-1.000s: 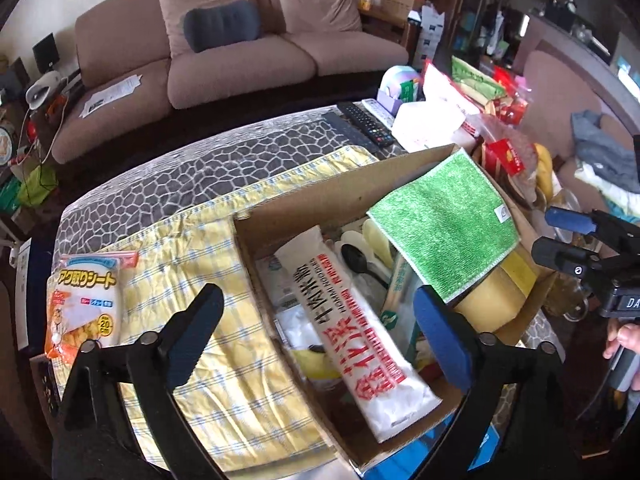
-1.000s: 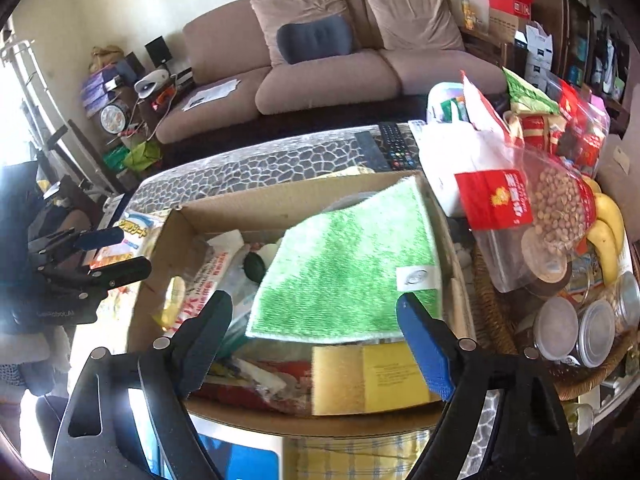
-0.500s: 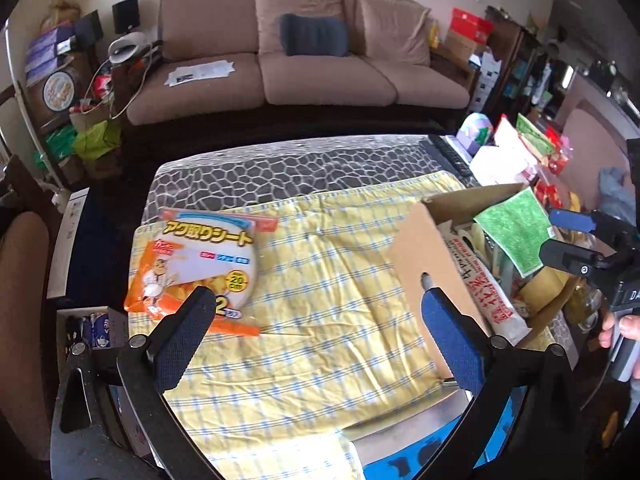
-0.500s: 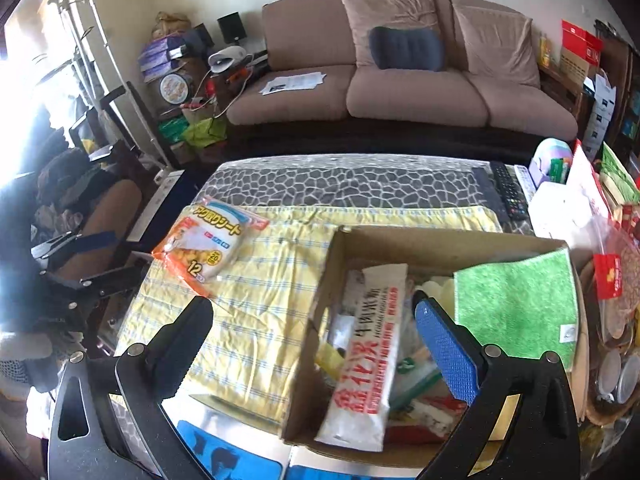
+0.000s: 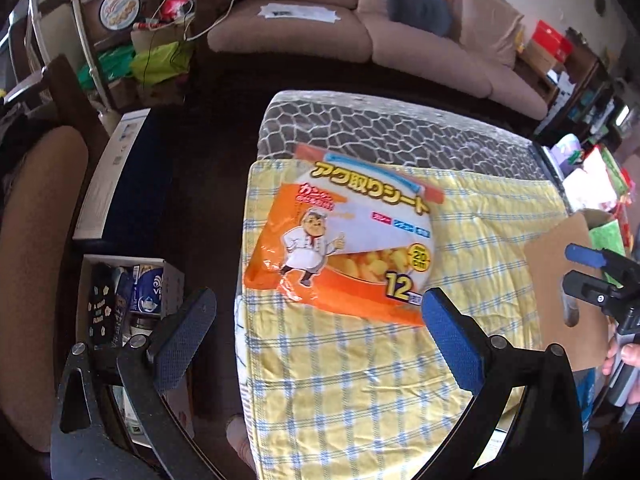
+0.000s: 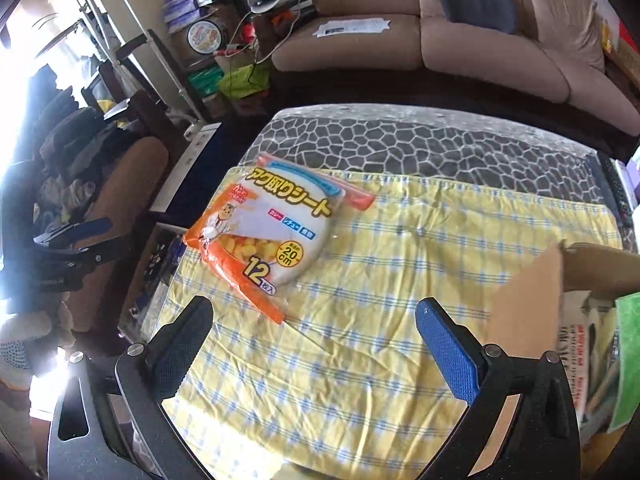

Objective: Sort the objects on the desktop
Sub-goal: 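Lower both open grippers onto the orange-and-white packet, then close both grippers on the orange-and-white packet and lift it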

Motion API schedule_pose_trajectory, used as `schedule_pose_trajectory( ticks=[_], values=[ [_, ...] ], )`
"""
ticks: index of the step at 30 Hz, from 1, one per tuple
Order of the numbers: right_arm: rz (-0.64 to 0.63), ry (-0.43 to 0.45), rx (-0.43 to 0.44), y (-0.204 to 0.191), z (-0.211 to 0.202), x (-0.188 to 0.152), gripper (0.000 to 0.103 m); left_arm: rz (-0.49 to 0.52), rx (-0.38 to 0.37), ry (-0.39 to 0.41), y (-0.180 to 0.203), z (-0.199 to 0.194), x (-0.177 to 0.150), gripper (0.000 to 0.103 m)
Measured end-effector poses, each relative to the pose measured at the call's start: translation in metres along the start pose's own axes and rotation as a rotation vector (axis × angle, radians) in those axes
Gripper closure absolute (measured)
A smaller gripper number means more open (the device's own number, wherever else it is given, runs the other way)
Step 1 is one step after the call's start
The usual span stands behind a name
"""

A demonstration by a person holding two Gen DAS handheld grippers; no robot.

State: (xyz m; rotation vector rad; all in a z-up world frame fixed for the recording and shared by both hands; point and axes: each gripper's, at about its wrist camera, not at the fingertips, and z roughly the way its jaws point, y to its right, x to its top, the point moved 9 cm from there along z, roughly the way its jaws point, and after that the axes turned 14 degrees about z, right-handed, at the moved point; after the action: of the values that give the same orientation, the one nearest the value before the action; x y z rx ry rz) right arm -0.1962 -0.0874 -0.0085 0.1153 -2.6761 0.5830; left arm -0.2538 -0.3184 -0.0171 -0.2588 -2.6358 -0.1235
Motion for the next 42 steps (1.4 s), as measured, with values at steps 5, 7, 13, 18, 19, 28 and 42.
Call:
schedule_pose_trajectory(
  ticks=[5, 7, 13, 18, 19, 28, 42],
  values=[
    [0.116, -0.025, 0.034, 0.004, 0.056, 0.006, 0.000, -0.074, -0.030, -0.031, -0.039, 0.049, -0.011, 0.000],
    [0.163, -0.037, 0.042, 0.010, 0.075, 0.008, 0.000, -0.071, -0.008, -0.040, -0.050, 0.066, -0.013, 0.000],
    [0.238, -0.060, 0.019, 0.028, 0.118, 0.016, 0.000, -0.073, -0.046, -0.055, -0.058, 0.105, -0.007, 0.000],
    [0.250, -0.067, 0.000, 0.035, 0.137, 0.017, 0.000, -0.067, -0.071, -0.078, -0.052, 0.127, -0.002, 0.000],
    [0.249, -0.067, -0.008, 0.036, 0.140, 0.017, 0.000, -0.059, -0.071, -0.082, -0.049, 0.130, -0.002, 0.000],
    [0.228, -0.056, -0.035, 0.035, 0.151, 0.018, 0.000, -0.024, -0.017, -0.102, -0.031, 0.142, -0.005, 0.002],
    [0.287, -0.093, 0.110, 0.005, 0.159, 0.013, 0.043, 0.018, -0.046, -0.094, -0.011, 0.131, -0.008, 0.042]
  ],
)
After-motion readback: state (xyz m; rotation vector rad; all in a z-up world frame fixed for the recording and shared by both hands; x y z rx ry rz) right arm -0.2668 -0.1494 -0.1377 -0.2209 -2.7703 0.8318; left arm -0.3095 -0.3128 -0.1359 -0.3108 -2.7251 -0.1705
